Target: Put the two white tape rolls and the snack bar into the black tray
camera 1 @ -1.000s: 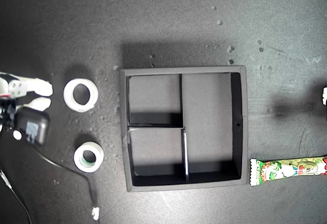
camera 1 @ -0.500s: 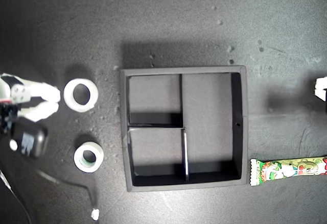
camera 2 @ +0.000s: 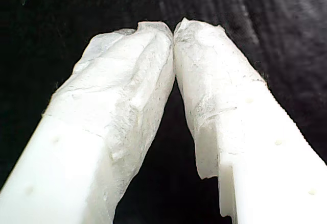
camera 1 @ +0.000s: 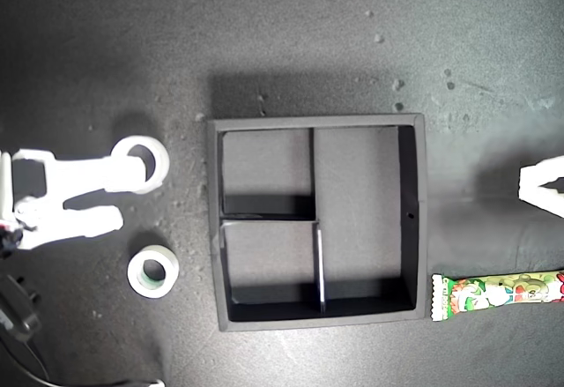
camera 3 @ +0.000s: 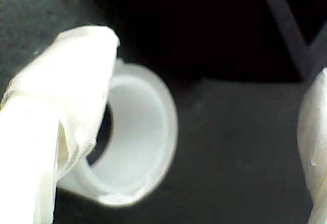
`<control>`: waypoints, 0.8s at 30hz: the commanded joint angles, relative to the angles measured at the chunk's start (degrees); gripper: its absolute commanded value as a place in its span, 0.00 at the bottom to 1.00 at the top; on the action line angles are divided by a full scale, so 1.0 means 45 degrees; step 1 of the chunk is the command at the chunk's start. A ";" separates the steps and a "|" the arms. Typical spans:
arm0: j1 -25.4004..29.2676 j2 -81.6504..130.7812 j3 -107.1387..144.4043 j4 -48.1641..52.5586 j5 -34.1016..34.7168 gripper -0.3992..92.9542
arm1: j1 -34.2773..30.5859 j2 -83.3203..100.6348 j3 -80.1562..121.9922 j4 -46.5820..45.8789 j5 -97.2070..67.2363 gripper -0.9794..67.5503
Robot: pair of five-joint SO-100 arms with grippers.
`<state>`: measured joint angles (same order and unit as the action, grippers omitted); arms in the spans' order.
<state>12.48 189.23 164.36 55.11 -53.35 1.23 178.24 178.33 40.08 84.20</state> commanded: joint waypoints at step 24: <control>-0.0684 -1.4531 -0.7578 0.1660 -0.1660 0.26 | 0.1914 0.0098 0.0156 0.0957 0.6992 0.01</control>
<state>9.93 124.89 132.98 62.58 -61.26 9.49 178.24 178.33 44.12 116.72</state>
